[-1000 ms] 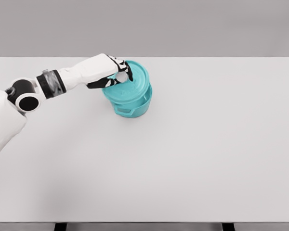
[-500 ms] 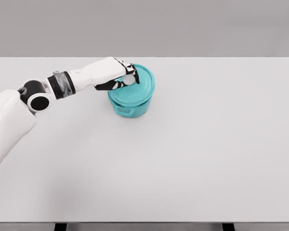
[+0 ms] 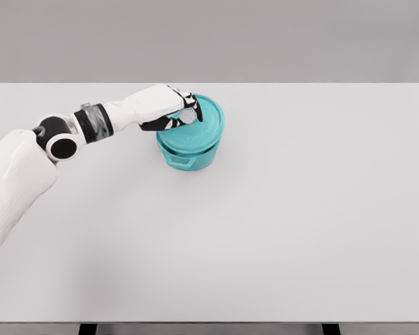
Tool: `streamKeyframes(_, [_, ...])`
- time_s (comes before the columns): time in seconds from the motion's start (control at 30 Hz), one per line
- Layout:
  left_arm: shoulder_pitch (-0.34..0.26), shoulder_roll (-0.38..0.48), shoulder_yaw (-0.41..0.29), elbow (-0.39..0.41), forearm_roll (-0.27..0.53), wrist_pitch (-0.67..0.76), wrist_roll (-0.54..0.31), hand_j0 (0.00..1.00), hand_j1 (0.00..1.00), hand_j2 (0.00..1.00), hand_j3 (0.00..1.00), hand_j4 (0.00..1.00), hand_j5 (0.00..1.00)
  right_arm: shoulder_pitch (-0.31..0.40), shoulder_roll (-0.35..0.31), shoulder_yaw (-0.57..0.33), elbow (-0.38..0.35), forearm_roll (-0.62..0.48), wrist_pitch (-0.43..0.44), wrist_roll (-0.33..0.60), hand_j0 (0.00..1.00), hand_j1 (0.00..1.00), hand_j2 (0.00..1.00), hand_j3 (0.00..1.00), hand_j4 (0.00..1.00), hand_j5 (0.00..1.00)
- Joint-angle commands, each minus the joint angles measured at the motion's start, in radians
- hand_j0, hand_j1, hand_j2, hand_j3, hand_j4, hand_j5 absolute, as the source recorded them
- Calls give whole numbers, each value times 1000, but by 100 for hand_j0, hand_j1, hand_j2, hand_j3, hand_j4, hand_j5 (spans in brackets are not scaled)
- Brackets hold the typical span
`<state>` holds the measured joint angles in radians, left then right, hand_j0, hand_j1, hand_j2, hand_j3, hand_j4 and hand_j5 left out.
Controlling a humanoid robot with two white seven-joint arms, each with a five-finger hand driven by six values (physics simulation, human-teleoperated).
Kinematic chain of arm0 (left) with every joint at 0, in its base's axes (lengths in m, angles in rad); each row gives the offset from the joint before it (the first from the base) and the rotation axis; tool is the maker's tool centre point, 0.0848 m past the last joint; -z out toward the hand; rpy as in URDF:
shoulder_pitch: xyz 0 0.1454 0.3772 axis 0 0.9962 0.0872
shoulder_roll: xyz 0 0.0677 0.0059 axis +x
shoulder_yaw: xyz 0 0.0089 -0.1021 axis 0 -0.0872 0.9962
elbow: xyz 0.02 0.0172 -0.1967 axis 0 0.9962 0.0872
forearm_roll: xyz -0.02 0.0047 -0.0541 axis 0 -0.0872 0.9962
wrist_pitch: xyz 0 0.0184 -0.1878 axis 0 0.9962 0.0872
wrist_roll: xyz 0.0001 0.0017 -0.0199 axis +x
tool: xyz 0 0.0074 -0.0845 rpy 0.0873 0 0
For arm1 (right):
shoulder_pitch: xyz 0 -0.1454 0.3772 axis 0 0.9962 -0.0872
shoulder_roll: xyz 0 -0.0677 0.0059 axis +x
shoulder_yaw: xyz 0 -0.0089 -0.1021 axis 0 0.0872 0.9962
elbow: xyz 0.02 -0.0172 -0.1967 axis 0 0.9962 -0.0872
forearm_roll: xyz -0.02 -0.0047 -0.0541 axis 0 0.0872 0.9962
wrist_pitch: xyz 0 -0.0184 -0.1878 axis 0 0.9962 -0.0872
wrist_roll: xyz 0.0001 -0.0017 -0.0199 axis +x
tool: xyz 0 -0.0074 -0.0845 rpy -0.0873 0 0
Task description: Cover the pot with left arm
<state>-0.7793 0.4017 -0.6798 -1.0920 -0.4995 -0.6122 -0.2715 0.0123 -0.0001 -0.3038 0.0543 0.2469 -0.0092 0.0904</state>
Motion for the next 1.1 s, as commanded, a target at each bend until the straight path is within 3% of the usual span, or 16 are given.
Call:
streamKeyframes(0.0, [0, -4, 2, 9, 7, 1, 0, 47, 47, 47, 47, 47, 47, 0, 0, 0, -1, 0, 0, 0, 100, 100, 100, 100, 100, 100])
streamKeyframes(0.77, [2, -17, 0, 55, 7, 1, 0, 50, 50, 50, 50, 50, 50, 0, 0, 0, -1, 0, 0, 0, 100, 100, 100, 100, 100, 100])
streamKeyframes(1.07, [0, -17, 0, 55, 1, 1, 0, 56, 56, 56, 56, 56, 56, 0, 0, 0, 1, 0, 0, 0, 100, 100, 100, 100, 100, 100])
